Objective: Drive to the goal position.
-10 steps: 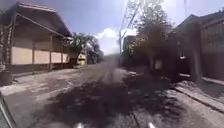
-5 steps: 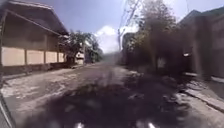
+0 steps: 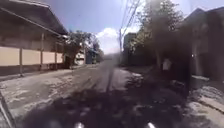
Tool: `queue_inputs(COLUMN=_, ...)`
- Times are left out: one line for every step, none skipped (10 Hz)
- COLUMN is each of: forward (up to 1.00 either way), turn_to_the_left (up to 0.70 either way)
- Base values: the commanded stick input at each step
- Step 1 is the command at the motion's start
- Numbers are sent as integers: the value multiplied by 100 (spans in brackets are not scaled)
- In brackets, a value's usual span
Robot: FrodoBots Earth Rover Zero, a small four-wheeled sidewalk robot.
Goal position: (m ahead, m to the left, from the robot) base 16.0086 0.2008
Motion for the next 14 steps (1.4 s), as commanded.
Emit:
queue_inputs(forward=85, turn_to_the_left=0)
queue_inputs(forward=85, turn_to_the_left=0)
queue_inputs(forward=85, turn_to_the_left=0)
queue_inputs(forward=85, turn_to_the_left=0)
queue_inputs(forward=85, turn_to_the_left=0)
queue_inputs(forward=85, turn_to_the_left=0)
queue_inputs(forward=85, turn_to_the_left=0)
queue_inputs(forward=85, turn_to_the_left=0)
queue_inputs(forward=85, turn_to_the_left=0)
queue_inputs(forward=85, turn_to_the_left=0)
queue_inputs(forward=85, turn_to_the_left=0)
queue_inputs(forward=85, turn_to_the_left=0)
queue_inputs(forward=85, turn_to_the_left=0)
queue_inputs(forward=85, turn_to_the_left=0)
